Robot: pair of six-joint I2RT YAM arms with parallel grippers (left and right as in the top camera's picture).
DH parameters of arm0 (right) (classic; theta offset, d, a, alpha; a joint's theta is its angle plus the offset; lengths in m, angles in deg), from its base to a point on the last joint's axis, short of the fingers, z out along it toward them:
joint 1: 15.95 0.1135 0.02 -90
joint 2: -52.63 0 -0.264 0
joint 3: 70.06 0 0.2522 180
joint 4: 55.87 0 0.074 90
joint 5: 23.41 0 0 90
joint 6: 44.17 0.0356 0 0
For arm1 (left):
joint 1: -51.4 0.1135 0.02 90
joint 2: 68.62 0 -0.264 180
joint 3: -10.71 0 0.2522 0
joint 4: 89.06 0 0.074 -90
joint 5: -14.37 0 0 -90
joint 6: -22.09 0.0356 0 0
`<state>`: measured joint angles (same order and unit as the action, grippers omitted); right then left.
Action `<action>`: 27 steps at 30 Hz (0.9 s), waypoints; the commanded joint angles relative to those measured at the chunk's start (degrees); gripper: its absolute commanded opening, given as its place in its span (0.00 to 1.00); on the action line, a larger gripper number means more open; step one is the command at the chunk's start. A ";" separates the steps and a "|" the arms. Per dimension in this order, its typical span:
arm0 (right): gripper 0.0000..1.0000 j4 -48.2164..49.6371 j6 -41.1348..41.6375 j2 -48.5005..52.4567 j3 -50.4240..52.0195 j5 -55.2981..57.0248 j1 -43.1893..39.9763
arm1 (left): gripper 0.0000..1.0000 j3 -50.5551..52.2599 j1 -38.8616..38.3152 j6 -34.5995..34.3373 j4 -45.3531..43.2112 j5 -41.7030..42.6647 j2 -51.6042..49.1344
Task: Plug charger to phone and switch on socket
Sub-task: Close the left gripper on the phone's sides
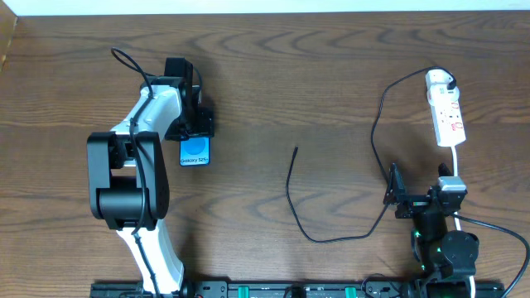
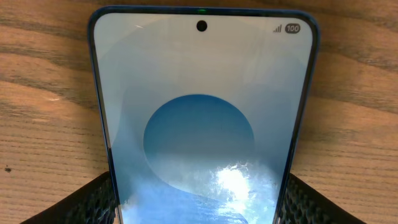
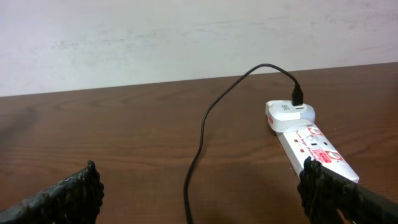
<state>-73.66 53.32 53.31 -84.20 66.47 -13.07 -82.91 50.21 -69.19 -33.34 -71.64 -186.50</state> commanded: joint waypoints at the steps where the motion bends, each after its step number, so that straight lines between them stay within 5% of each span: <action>1: 0.99 -0.26 0.61 -0.35 0.07 0.61 0.55 | 0.66 0.90 0.11 -0.07 0.13 0.55 -1.75; 9: 0.99 -0.26 0.61 -0.35 0.07 0.63 0.55 | 0.41 0.90 0.11 -0.07 0.13 0.55 -1.75; 14: 0.99 -0.26 0.61 -0.35 0.07 0.61 0.55 | 0.10 0.90 0.11 -0.07 0.13 0.55 -1.75; 27: 0.99 -0.26 0.61 -0.35 0.07 0.61 0.55 | 0.07 0.85 0.11 0.17 0.15 0.50 -1.46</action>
<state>-73.66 53.32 53.31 -84.20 66.47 -13.07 -82.91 50.21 -69.19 -33.34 -71.64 -186.50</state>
